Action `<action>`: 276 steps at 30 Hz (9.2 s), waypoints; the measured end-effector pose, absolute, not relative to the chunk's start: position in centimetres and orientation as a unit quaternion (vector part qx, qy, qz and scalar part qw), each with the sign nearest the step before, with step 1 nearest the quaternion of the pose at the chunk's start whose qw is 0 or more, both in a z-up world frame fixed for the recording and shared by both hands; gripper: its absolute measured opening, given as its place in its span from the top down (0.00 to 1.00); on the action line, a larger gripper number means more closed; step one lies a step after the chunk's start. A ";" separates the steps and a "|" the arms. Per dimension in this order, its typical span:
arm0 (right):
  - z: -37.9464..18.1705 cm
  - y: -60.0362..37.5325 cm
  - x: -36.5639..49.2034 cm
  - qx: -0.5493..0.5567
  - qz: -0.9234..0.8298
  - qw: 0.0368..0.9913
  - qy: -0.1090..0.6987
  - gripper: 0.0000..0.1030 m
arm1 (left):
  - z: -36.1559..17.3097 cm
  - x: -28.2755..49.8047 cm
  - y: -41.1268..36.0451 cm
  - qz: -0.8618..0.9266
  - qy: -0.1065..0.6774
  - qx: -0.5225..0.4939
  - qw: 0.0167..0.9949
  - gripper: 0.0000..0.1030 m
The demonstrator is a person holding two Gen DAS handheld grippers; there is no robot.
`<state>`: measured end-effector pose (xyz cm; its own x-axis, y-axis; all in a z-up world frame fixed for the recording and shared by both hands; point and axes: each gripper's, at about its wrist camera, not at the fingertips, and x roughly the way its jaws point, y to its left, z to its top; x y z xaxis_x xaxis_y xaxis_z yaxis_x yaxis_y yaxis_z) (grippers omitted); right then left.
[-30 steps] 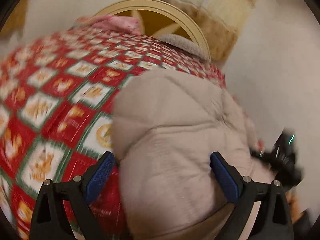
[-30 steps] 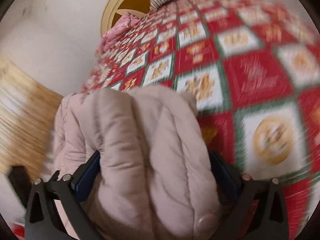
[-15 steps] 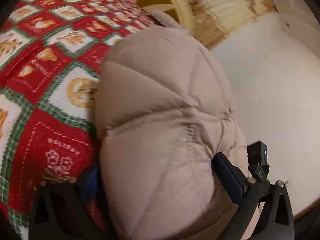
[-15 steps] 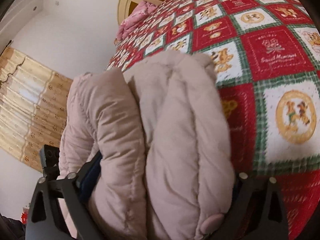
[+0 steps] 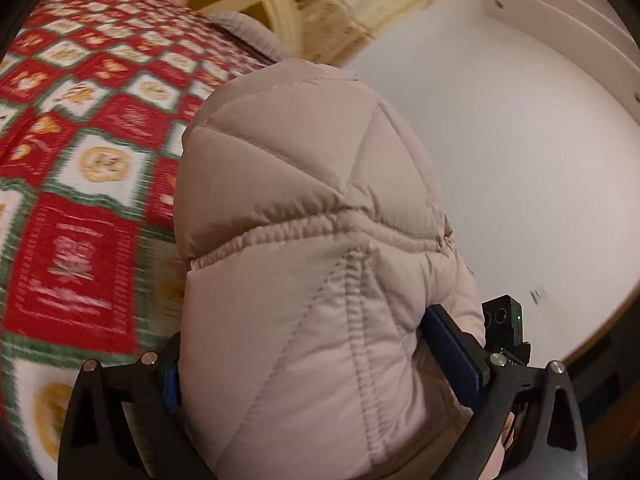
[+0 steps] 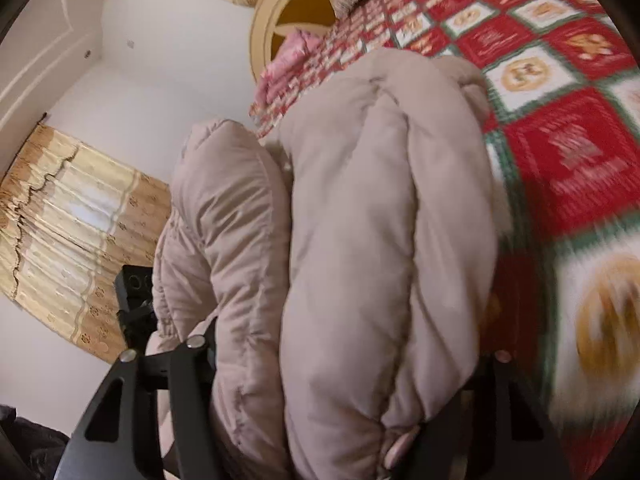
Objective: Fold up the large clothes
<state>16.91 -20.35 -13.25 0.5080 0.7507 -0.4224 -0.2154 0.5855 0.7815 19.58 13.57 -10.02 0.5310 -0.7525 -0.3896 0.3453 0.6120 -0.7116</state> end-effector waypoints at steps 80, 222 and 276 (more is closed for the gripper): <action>-14.0 -44.2 11.8 0.436 0.042 0.860 0.263 0.44 | -7.2 26.1 -18.2 -0.304 0.368 0.055 0.877 0.10; 2.6 -21.5 -12.9 0.046 -0.216 0.974 0.039 0.00 | 2.7 3.3 -8.5 -0.215 0.186 0.097 0.954 0.01; 1.8 -22.0 -12.5 0.076 -0.222 0.969 0.073 0.00 | 2.5 2.9 -8.7 -0.221 0.195 0.104 0.950 0.01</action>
